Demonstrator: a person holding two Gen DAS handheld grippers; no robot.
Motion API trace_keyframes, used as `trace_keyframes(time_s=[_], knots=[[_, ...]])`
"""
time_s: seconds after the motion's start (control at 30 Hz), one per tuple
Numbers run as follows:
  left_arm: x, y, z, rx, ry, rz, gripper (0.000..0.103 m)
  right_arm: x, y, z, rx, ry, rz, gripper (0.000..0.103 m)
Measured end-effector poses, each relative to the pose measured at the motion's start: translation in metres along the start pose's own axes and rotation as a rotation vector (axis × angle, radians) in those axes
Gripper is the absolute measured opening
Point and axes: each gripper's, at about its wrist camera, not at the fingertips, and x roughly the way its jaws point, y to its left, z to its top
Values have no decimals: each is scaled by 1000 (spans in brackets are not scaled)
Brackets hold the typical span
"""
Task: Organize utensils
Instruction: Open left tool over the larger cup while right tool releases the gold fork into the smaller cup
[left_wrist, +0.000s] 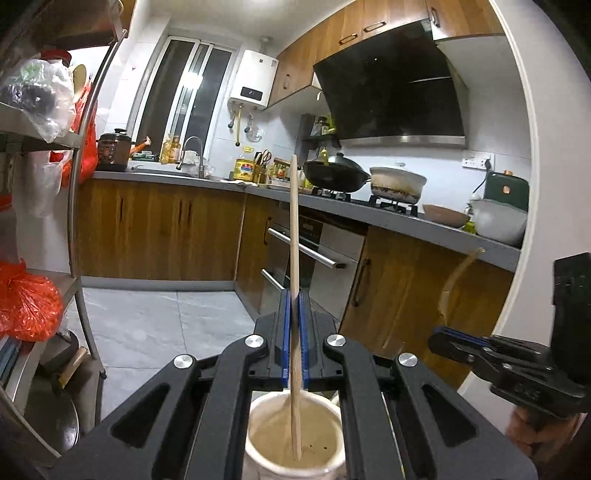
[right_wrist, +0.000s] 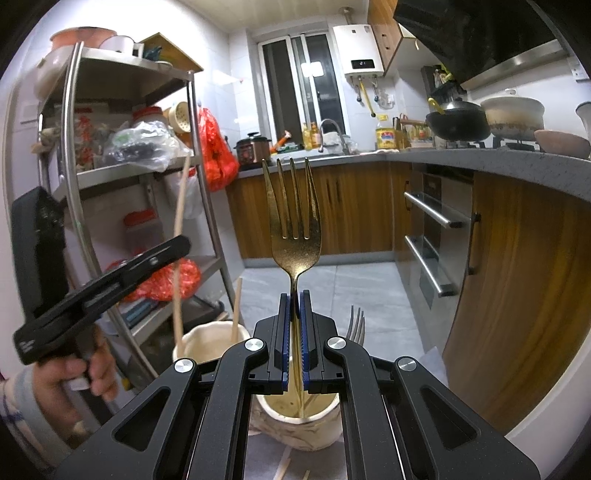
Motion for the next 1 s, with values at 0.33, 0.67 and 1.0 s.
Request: trace_keyframes(time_s=[0.33,0.67,1.0], knots=[[16,-1,-48,22,160,25,4,26,-1,-12,-6,75,10,6],[18,1,-64,42,216,53,5,66,5,-17,-29,154,12,6],[8,6,-57,42,204,78,30,87,2,-28,-10,193,19,6]])
